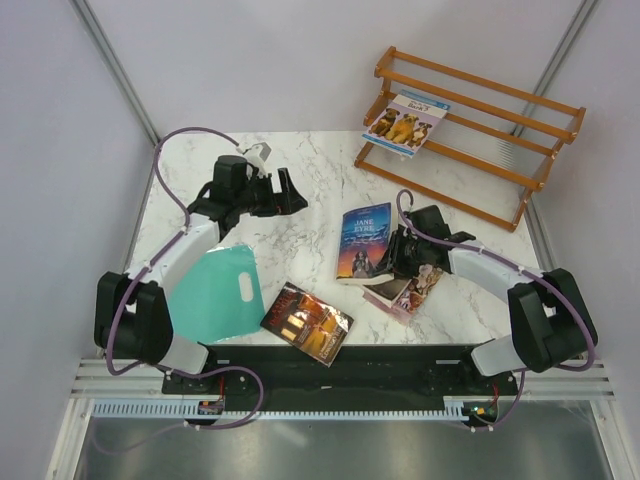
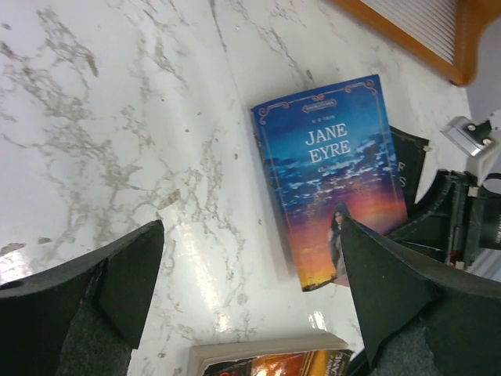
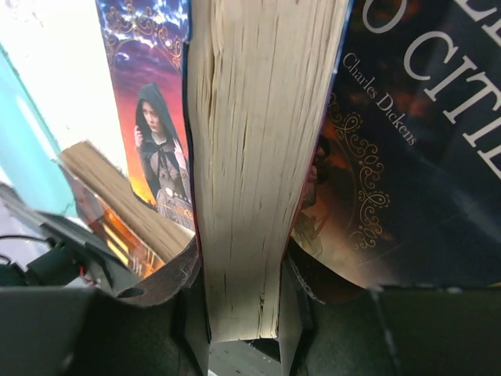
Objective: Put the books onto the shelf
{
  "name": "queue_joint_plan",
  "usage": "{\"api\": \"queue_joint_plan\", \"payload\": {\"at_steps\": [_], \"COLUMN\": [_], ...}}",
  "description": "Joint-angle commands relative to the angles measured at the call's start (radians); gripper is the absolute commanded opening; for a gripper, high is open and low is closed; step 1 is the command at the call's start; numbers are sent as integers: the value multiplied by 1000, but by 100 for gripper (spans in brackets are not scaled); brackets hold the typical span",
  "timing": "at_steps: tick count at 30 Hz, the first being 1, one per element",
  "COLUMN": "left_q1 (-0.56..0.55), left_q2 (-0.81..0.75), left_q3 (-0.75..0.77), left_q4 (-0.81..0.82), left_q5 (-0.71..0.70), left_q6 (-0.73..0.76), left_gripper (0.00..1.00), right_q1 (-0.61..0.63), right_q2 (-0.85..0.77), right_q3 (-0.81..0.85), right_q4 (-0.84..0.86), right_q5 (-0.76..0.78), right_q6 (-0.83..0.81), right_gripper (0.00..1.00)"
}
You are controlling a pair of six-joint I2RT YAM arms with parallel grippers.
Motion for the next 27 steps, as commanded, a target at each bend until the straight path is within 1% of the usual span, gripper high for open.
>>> {"api": "queue_joint_plan", "payload": {"at_steps": [1,2,3,5,7,9,11,12,13,14,15,16,17,18,19,23,25,26,27], "left_q1": [-3,-3,-3,-3,-3,-3,3,8,23,32,41,63,71,77,81,80,80,80,80], "left_q2": [-51,-50,-45,-31,-1,33,58,78,88,95,99,110,116,122,127,104,107,110,115], "left_q3": [9,13,22,35,55,65,70,64,56,40,1,-19,-31,-48,-48,-62,-63,-70,-89], "left_q4": [-70,-79,-90,-108,-122,-120,-110,-90,-72,5,45,80,135,151,150,159,177,182,227], "left_q5": [-125,-124,-130,-156,-130,-98,-46,44,101,153,248,272,296,333,335,315,335,342,371], "left_q6": [124,139,138,106,96,86,75,69,46,27,8,-40,-57,-66,-75,-71,-77,-89,-105], "left_gripper": [100,100,100,100,100,100,99,97,92,73,52,49,56,97,100,100,100,100,100], "right_q1": [-17,-17,-17,-17,-17,-16,-17,-14,-12,-14,-12,-11,-11,-11,-8,-5,-3,-3,-3], "right_q2": [30,30,32,27,20,3,-9,-9,-12,-14,-16,-22,-28,-35,-52,-107,-143,-157,-169], "right_q3": [22,31,37,46,48,48,46,48,51,54,57,60,60,60,57,54,59,60,62], "right_q4": [-162,-173,-191,-204,-210,-201,-179,-170,-170,-168,-162,-164,-162,-158,-155,-127,-121,-104,-92], "right_q5": [422,444,485,519,542,534,527,508,508,502,490,479,473,459,435,367,321,266,236], "right_q6": [-93,-99,-105,-120,-127,-139,-163,-179,-186,-194,-217,-220,-223,-242,-245,-274,-295,-306,-315], "right_gripper": [9,12,13,18,20,18,11,9,5,3,0,0,0,0,0,0,0,0,0]}}
